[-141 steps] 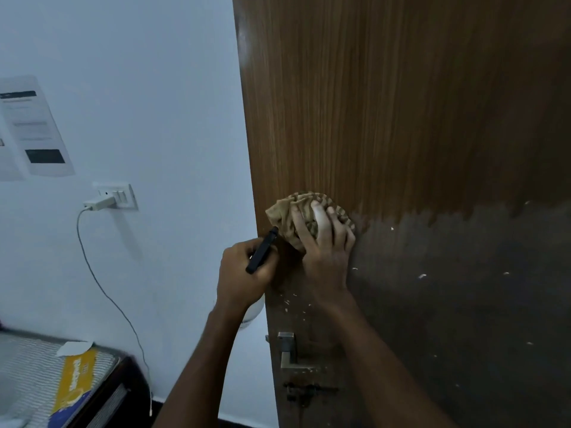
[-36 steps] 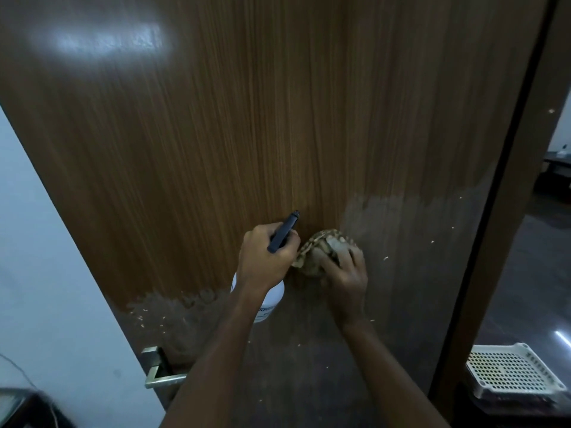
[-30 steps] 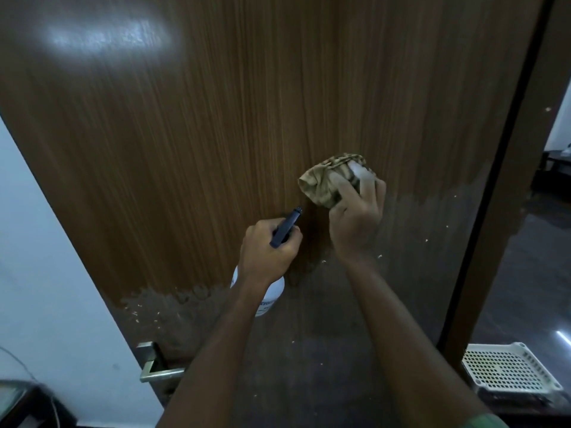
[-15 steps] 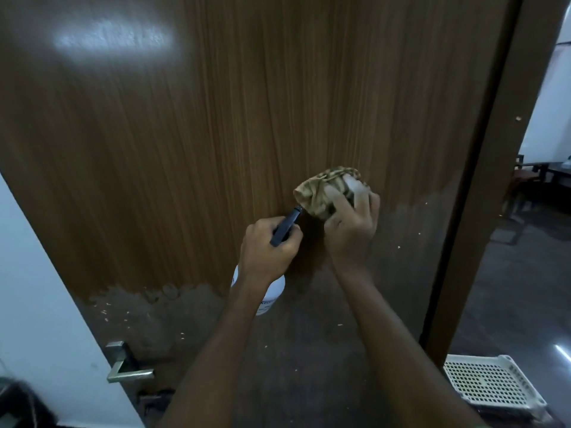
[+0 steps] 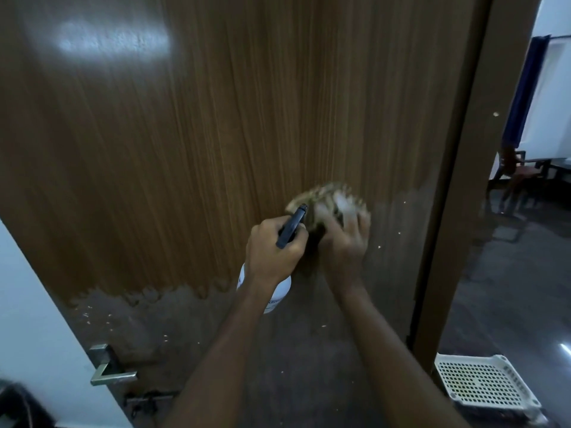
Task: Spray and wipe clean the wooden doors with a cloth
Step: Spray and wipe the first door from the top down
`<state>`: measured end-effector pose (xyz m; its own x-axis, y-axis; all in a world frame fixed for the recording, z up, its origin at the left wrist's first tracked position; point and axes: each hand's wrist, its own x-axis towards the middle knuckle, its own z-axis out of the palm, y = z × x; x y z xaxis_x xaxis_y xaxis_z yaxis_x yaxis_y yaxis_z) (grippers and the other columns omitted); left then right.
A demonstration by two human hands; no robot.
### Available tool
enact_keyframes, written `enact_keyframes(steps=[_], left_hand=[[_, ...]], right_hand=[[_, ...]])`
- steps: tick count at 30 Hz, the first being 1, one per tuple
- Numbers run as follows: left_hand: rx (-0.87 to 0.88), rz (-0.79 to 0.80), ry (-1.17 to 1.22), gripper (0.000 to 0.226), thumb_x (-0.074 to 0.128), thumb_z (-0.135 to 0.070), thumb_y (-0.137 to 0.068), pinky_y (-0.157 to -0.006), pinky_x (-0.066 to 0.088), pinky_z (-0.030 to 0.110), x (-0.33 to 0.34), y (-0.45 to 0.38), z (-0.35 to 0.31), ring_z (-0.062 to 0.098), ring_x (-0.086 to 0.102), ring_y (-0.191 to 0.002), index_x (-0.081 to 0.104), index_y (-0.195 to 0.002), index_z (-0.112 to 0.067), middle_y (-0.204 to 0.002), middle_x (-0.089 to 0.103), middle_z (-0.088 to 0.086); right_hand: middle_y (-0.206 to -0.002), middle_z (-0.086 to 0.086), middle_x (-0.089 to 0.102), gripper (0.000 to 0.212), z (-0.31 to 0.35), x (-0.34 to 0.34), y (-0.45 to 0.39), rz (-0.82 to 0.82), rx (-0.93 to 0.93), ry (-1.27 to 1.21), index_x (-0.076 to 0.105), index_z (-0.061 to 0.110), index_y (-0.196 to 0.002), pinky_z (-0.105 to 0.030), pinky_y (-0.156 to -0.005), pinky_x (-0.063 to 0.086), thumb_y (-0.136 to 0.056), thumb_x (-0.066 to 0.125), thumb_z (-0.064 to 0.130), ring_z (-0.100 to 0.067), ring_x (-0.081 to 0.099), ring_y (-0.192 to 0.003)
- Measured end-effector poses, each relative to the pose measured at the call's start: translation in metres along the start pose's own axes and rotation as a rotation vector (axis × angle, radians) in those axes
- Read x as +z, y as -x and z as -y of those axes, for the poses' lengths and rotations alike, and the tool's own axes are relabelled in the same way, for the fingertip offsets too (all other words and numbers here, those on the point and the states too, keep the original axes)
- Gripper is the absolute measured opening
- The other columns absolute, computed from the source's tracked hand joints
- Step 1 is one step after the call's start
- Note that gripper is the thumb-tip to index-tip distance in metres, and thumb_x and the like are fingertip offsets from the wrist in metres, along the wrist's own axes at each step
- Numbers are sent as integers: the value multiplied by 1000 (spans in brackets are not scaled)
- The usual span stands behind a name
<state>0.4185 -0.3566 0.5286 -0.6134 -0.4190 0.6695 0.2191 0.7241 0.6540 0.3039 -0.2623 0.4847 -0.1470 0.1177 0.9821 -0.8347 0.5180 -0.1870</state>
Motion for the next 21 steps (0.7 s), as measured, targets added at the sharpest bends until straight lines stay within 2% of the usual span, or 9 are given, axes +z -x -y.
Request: enact_keyframes(steps=[4, 6, 8, 9, 11, 14, 16, 18, 21], left_hand=[[11, 21, 33, 39, 59, -24, -94, -47, 39, 45, 8, -2, -1, 35, 48, -48, 48, -60, -10, -53, 50, 11], [19, 31, 33, 39, 59, -25, -94, -46, 39, 46, 13, -2, -3, 36, 48, -49, 48, -60, -10, -53, 50, 11], [18, 42, 24, 38, 58, -29, -93, -46, 39, 47, 18, -3, -5, 37, 49, -49, 51, -61, -9, -53, 51, 13], [17, 50, 24, 39, 58, -32, -92, -46, 40, 47, 20, -3, -6, 37, 51, -50, 54, -62, -8, -54, 53, 14], [19, 61, 23, 39, 57, -36, -91, -47, 41, 48, 24, -5, -9, 39, 53, -52, 57, -64, -7, -56, 56, 14], [12, 48, 16, 38, 58, -31, -92, -48, 40, 48, 32, -7, -13, 38, 51, -51, 52, -62, -7, -55, 52, 13], [21, 58, 23, 38, 60, -25, -93, -48, 39, 47, 39, -7, -16, 37, 49, -51, 48, -60, -10, -53, 50, 12], [22, 78, 30, 37, 59, -26, -93, -48, 42, 48, 44, -6, -18, 37, 52, -51, 51, -61, -10, -54, 53, 11], [14, 98, 36, 37, 57, -31, -92, -48, 41, 48, 48, -5, -22, 38, 52, -52, 54, -63, -8, -55, 53, 13]], right_hand=[[-134, -9, 61, 27, -19, -25, 86, 212, -91, 29, 77, 16, -112, -55, -93, 53, -87, 82, 8, -36, 60, -113], [-129, -11, 62, 13, -24, -24, 56, 158, -45, 7, 77, 14, -109, -54, -90, 54, -99, 70, 16, -37, 58, -113], [-126, -14, 64, 35, -24, -21, -4, 37, 79, -3, 78, 12, -108, -51, -87, 55, -111, 45, 25, -36, 57, -114], [-125, -14, 65, 41, -25, -18, -32, -37, 117, 11, 79, 12, -106, -50, -87, 55, -112, 40, 24, -33, 57, -114], [-126, -13, 66, 38, -28, -12, -56, -106, 132, 18, 79, 13, -105, -48, -92, 54, -110, 42, 16, -31, 57, -115], [-132, -13, 66, 24, -33, -19, 3, 21, 63, -9, 80, 15, -111, -49, -101, 51, -107, 57, 19, -35, 60, -118], [-131, -12, 68, 17, -42, -32, 63, 140, 16, 10, 81, 15, -109, -51, -94, 55, -103, 66, 21, -34, 61, -116], [-127, -11, 68, 10, -54, -41, 81, 213, 10, 20, 80, 13, -103, -52, -86, 56, -94, 76, 17, -36, 60, -114], [-122, -15, 67, 24, -62, -41, 21, 78, 157, -28, 78, 9, -103, -50, -86, 56, -104, 60, 24, -37, 58, -114]])
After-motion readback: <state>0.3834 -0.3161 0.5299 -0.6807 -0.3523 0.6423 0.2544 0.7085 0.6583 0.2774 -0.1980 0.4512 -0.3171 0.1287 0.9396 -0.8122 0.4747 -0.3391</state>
